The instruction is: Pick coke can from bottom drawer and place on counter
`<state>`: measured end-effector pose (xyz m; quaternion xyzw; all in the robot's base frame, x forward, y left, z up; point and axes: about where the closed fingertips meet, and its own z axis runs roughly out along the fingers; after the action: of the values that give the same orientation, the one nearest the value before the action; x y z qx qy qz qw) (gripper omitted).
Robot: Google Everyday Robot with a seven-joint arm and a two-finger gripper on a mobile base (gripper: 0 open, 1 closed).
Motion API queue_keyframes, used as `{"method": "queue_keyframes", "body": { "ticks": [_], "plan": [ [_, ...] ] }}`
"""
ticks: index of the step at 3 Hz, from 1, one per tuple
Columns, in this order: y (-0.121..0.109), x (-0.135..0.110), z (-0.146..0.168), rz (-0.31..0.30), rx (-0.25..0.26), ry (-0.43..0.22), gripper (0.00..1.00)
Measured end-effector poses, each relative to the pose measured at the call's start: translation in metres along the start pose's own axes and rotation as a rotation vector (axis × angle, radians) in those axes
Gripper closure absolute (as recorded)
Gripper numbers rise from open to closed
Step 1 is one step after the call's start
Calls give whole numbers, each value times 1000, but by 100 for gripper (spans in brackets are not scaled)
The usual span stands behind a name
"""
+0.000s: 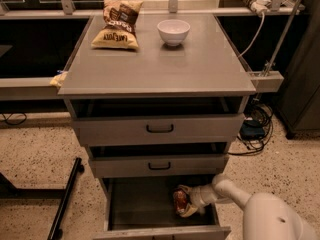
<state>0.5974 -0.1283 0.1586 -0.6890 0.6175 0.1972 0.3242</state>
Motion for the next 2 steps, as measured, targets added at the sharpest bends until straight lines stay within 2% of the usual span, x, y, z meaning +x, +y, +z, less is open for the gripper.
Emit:
{"method": "queue_keyframes", "body": {
  "ticks": [1, 2],
  "plan": [
    [-19, -14, -51, -13, 86, 79, 100],
    [-40, -31, -108, -18, 171, 186, 100]
  ]
}}
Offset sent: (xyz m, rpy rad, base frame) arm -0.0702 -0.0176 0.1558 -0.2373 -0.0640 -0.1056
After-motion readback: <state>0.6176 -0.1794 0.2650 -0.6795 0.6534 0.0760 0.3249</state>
